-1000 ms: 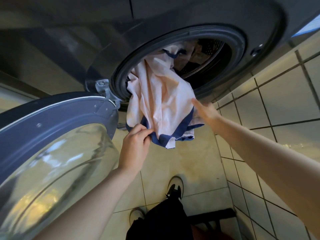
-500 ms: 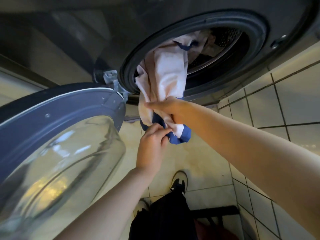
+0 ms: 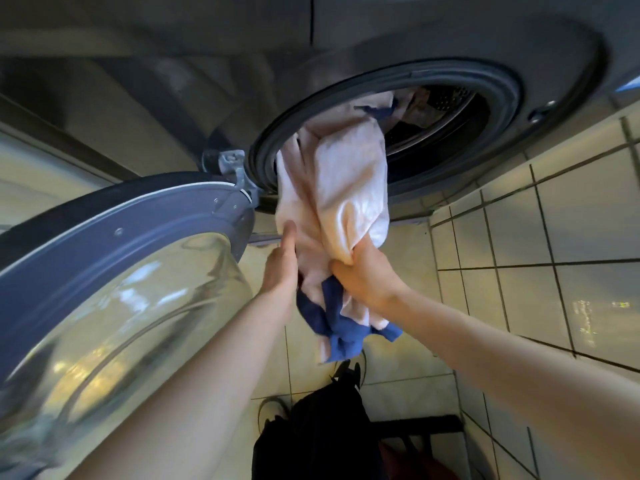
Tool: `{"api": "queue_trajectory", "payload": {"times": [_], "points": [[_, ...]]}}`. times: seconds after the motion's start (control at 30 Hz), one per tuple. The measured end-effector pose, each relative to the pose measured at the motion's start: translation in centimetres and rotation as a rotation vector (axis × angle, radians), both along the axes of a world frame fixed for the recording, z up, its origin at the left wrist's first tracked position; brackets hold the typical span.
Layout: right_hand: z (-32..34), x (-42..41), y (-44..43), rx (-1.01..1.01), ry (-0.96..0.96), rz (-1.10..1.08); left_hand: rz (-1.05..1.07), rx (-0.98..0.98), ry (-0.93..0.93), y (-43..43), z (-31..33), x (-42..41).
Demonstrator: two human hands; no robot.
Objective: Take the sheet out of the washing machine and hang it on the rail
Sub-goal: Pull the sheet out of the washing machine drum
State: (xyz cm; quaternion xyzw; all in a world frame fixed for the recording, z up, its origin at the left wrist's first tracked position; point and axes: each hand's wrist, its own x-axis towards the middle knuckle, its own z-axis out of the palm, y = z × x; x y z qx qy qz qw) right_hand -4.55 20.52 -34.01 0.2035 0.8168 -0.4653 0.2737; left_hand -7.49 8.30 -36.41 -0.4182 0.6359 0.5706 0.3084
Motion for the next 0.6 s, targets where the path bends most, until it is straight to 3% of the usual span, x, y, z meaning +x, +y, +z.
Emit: {"api": "queue_trajectory", "payload": {"times": [0.13,0.3,0.4,0.5,0.6], "points": [[2.1,3.0,0.1,-0.132,0.051,-0.025,0.084,0.469,-0.170,1.3,1.7,-0.1],[4.7,5.0,1.6,-0.170,0.038,-0.052,-0.084,0.407,-0.076,2.5,1.9,0.4],[5.6,5.7,2.1,-0.178,0.034,-0.118,-0.063,0.389,-0.126,3.2,2.5,1.5],[5.9,6.3,3.2,0.023,0.096,-0.125,-0.156,0.251,-0.146,2.7,1.8,1.8],[6.2,7.4,3.9,0.405,0.275,0.190,-0.063,0.356,-0.137,2.4,2.3,2.0]]}}
